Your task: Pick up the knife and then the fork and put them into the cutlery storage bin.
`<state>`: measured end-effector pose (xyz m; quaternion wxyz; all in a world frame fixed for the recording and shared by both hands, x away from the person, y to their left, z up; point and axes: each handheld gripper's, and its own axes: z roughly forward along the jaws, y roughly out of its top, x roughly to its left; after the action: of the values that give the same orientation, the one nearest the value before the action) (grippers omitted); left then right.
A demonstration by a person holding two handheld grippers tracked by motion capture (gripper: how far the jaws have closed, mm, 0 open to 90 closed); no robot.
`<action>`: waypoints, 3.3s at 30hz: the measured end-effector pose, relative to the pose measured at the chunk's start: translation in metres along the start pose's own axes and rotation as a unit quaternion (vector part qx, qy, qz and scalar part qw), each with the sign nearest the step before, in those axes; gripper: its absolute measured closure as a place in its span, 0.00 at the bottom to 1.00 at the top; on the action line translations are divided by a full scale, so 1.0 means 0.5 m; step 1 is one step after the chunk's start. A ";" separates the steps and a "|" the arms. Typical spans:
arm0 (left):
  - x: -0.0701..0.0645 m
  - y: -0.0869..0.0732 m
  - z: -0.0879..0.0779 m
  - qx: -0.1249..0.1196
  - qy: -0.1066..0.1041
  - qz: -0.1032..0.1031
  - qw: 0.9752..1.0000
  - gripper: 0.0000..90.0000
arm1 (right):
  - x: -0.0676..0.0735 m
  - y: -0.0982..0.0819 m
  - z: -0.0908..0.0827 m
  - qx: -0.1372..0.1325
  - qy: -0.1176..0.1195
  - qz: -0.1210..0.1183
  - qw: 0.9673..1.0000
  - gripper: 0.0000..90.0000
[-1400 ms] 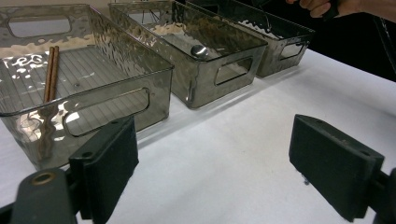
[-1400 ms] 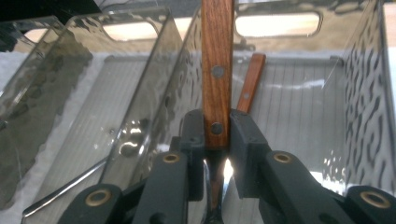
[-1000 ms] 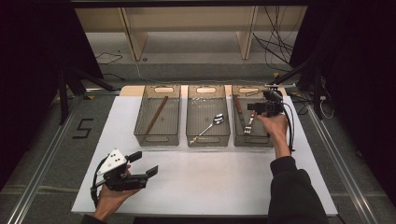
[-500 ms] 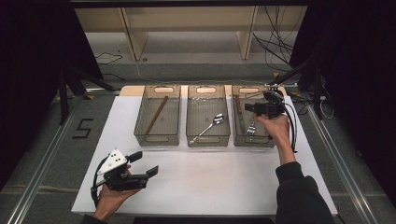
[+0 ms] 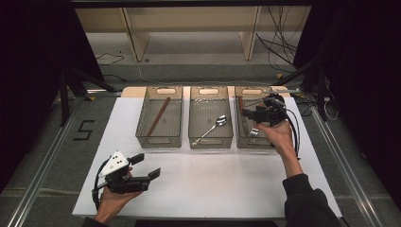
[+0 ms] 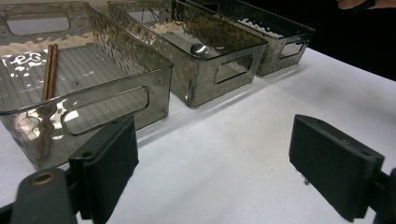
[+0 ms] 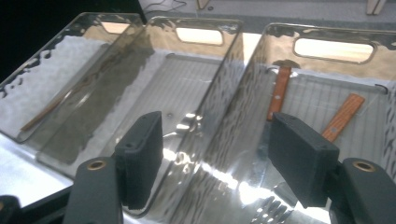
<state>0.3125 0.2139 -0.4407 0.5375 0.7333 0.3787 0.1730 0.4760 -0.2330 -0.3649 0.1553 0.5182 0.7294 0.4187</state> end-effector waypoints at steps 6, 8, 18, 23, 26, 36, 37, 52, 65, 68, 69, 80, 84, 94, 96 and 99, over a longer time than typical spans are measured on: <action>0.000 0.000 0.000 0.001 0.000 0.000 1.000 0.17 | 0.023 -0.012 -0.013 -0.011 0.016 -0.017 1.000 0.36; 0.000 0.000 0.000 -0.001 0.000 -0.002 1.000 0.17 | 0.031 -0.015 -0.018 -0.014 0.021 -0.023 0.999 0.35; 0.000 0.000 0.001 -0.002 -0.002 -0.006 1.000 0.17 | 0.063 -0.040 -0.040 -0.035 0.042 -0.038 0.998 0.31; 0.000 0.000 0.001 -0.002 -0.002 -0.007 1.000 0.17 | 0.074 -0.060 -0.051 -0.047 0.054 -0.045 0.996 0.30; 0.001 0.000 0.001 -0.002 -0.003 -0.007 1.000 0.17 | 0.079 -0.076 -0.057 -0.051 0.060 -0.049 0.996 0.29; 0.000 0.000 0.001 0.001 -0.006 -0.011 1.000 0.17 | 0.090 -0.130 -0.076 -0.066 0.082 -0.055 0.993 0.28; 0.001 0.000 0.002 0.001 -0.006 -0.010 1.000 0.17 | 0.091 -0.135 -0.077 -0.068 0.083 -0.056 0.993 0.28; 0.001 0.002 0.007 0.004 -0.009 -0.015 1.000 0.17 | 0.108 -0.197 -0.093 -0.085 0.104 -0.075 0.988 0.26; 0.000 -0.002 0.000 0.005 -0.012 -0.012 1.000 0.17 | 0.120 -0.239 -0.098 -0.085 0.115 -0.083 0.986 0.24; 0.001 -0.002 -0.001 0.005 -0.013 -0.012 1.000 0.17 | 0.122 -0.249 -0.099 -0.088 0.115 -0.083 0.986 0.24; 0.001 -0.002 -0.001 0.006 -0.014 -0.013 1.000 0.17 | 0.122 -0.252 -0.099 -0.087 0.115 -0.082 0.986 0.24; -0.002 -0.001 0.002 0.007 -0.021 -0.015 1.000 0.17 | 0.121 -0.297 -0.113 -0.095 0.113 -0.087 0.985 0.24; -0.003 -0.001 0.003 0.007 -0.022 -0.015 1.000 0.17 | 0.119 -0.312 -0.119 -0.093 0.112 -0.084 0.986 0.24; -0.003 -0.002 0.001 0.007 -0.027 -0.017 0.999 0.17 | 0.117 -0.333 -0.130 -0.098 0.103 -0.096 0.985 0.24; -0.003 -0.001 0.000 0.006 -0.027 -0.016 0.999 0.17 | 0.115 -0.333 -0.132 -0.100 0.102 -0.094 0.985 0.24; -0.003 -0.002 0.001 0.005 -0.027 -0.017 0.999 0.17 | 0.111 -0.333 -0.134 -0.103 0.099 -0.092 0.985 0.24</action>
<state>0.3115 0.2123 -0.4416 0.5468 0.7336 0.3775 0.1423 0.3047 -0.2325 -0.4417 0.1726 0.3857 0.7388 0.5250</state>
